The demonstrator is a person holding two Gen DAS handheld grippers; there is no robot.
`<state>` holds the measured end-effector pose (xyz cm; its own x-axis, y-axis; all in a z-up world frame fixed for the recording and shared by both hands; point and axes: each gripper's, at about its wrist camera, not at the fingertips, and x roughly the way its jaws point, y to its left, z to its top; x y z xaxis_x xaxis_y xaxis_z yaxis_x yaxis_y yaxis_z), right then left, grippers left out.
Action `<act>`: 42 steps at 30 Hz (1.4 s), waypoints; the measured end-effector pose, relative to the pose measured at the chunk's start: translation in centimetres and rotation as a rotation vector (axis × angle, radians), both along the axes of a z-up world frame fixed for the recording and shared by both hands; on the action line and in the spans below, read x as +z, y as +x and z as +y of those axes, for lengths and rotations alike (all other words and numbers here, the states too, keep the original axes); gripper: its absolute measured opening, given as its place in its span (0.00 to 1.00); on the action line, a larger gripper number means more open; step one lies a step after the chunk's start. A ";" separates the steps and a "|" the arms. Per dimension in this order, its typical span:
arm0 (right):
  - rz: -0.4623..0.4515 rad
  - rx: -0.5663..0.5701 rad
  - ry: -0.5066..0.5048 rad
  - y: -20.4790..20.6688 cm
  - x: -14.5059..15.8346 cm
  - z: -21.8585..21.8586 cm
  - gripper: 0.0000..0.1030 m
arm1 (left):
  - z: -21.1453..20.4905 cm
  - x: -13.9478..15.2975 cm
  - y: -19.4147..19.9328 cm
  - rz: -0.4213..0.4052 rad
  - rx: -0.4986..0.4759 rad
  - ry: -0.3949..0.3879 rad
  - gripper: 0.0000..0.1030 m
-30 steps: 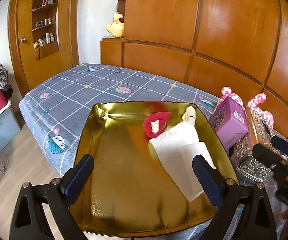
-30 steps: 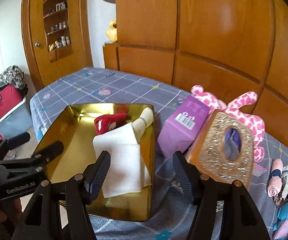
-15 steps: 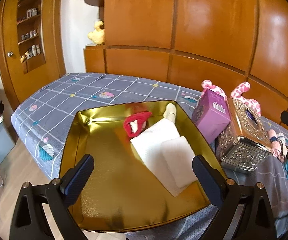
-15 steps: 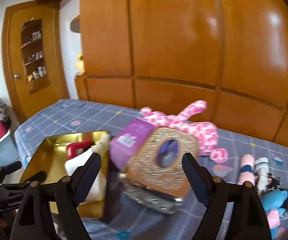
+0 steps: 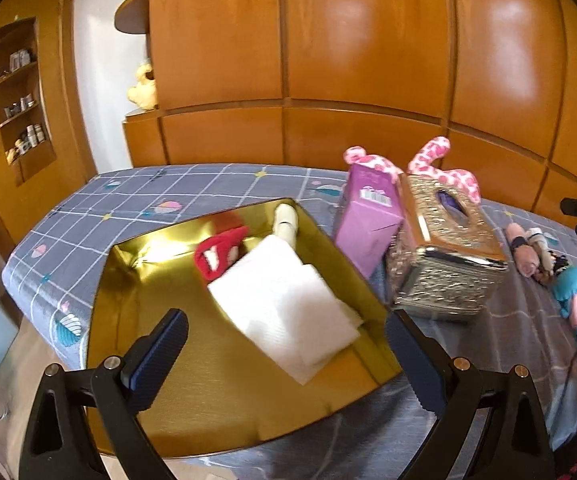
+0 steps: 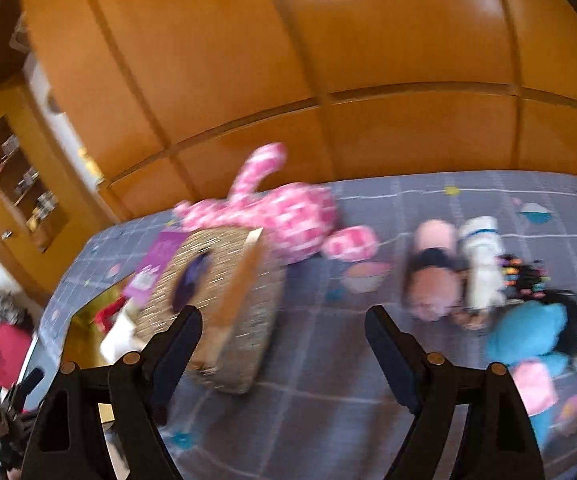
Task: Organize soft objects
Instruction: 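Move both tools back toward the pile of soft items on the bed, then grasp the pink towel roll with the left gripper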
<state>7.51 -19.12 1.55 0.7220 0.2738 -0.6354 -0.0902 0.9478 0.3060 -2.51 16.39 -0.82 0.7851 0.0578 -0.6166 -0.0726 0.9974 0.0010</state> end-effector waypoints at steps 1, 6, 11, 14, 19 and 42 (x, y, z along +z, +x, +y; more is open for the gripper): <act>0.005 -0.031 -0.015 0.2 0.0 -1.1 0.84 | -0.3 0.1 -0.1 -0.005 -0.010 -0.007 0.97; 0.022 -0.170 -0.066 1.1 -0.3 -6.4 0.84 | -2.8 1.4 -0.4 -0.033 -0.120 -0.043 0.99; 0.062 -0.294 -0.086 1.9 -1.9 -12.3 0.84 | -6.0 2.6 0.2 -0.039 -0.217 -0.059 0.99; 0.098 -0.363 -0.070 2.0 -3.7 -15.7 0.84 | -8.6 2.9 0.9 -0.026 -0.285 -0.050 0.99; 0.134 -0.467 0.128 1.0 -5.7 -20.1 0.84 | -14.0 3.0 2.9 0.016 -0.399 -0.050 0.99; 0.102 -0.573 0.336 -0.5 -5.7 -23.1 0.84 | -32.5 -3.3 17.6 0.290 -0.501 -0.088 0.63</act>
<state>7.00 -42.24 -4.15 0.7528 0.0602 -0.6555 0.4438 0.6891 0.5729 15.08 -16.12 -4.09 0.5018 -0.3381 -0.7962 0.3990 0.9072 -0.1338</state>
